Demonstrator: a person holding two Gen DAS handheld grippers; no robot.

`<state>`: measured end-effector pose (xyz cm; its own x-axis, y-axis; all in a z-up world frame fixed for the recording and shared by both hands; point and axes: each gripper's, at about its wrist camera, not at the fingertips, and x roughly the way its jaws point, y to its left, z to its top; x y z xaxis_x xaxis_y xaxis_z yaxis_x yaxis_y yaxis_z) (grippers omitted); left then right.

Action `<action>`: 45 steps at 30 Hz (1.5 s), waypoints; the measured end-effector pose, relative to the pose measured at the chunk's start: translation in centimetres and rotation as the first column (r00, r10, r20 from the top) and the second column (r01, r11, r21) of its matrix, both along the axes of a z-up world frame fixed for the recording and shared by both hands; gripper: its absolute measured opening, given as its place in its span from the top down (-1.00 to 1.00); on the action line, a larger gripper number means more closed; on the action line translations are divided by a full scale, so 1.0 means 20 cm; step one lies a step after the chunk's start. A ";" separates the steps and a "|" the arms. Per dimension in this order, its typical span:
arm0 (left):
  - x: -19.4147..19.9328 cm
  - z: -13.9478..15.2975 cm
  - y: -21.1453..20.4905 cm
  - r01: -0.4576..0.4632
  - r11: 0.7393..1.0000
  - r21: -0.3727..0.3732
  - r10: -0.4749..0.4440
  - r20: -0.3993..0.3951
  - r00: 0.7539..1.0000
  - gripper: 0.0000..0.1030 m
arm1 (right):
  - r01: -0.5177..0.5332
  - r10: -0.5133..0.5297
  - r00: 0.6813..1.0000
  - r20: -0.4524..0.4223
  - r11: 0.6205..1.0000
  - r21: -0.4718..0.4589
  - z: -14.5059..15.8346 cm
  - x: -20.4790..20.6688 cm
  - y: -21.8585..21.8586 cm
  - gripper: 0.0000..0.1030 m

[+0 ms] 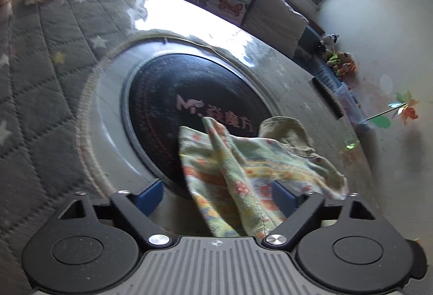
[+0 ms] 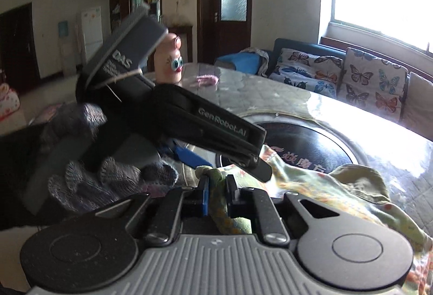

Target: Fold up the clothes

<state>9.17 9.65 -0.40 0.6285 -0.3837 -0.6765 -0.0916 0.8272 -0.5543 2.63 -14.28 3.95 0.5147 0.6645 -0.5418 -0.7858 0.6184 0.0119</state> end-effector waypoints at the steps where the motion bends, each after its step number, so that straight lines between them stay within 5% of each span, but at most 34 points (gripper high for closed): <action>1: 0.00 -0.01 0.00 -0.001 1.000 -0.025 0.001 -0.001 1.000 -0.42 | -0.002 0.002 1.000 -0.002 1.000 0.007 0.00 0.00 -0.02 0.79; 6: 0.02 -0.07 -0.01 -0.011 0.994 -0.107 0.007 -0.041 0.999 0.40 | -0.026 0.026 1.000 -0.013 1.000 0.014 0.00 0.00 -0.07 0.79; 9: 0.02 -0.08 -0.03 -0.011 0.996 -0.087 0.008 -0.039 0.999 0.64 | -0.018 0.020 0.998 -0.052 0.999 0.040 0.00 0.02 -0.10 0.69; 11: 0.02 -0.07 -0.03 -0.004 0.997 -0.072 0.002 -0.028 1.000 0.66 | 0.006 -0.003 0.999 -0.055 0.999 0.047 -0.01 0.01 -0.14 0.46; 19: 0.02 -0.07 -0.05 0.004 1.000 -0.030 -0.005 -0.014 1.000 0.67 | 0.239 -0.235 0.968 -0.087 0.971 0.034 -0.05 0.12 -0.42 0.42; 24: 0.01 -0.05 -0.08 0.013 1.000 0.017 -0.013 -0.008 1.000 0.66 | 0.455 -0.451 0.887 -0.097 0.891 0.018 -0.12 0.29 -0.64 0.39; 30: 0.02 -0.04 -0.11 0.026 0.997 0.066 -0.026 -0.003 1.000 0.66 | 0.636 -0.630 0.766 -0.128 0.772 0.012 -0.21 0.45 -0.87 0.12; 36: 0.03 -0.02 -0.16 0.042 0.991 0.128 -0.043 0.003 0.999 0.65 | 0.675 -0.656 0.728 -0.199 0.737 0.042 -0.29 0.52 -0.97 0.02; 39: 0.02 -0.01 -0.18 0.049 0.984 0.170 -0.051 0.009 0.999 0.64 | 0.656 -0.631 0.744 -0.220 0.753 0.058 -0.29 0.52 -0.93 0.09; 44: 0.02 0.00 -0.23 0.062 0.971 0.231 -0.069 0.023 0.997 0.68 | 0.653 -0.628 0.749 -0.211 0.754 0.071 -0.28 0.48 -0.90 0.84; 45: 0.02 0.01 -0.24 0.064 0.969 0.240 -0.073 0.028 0.997 0.74 | 0.655 -0.629 0.748 -0.213 0.751 0.084 -0.27 0.47 -0.91 0.85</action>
<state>9.48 4.87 -0.25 0.6322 -0.2567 -0.7311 -0.0139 0.9396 -0.3419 12.02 -32.47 -1.36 0.7626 0.2848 -0.5808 -0.1810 0.9559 0.2311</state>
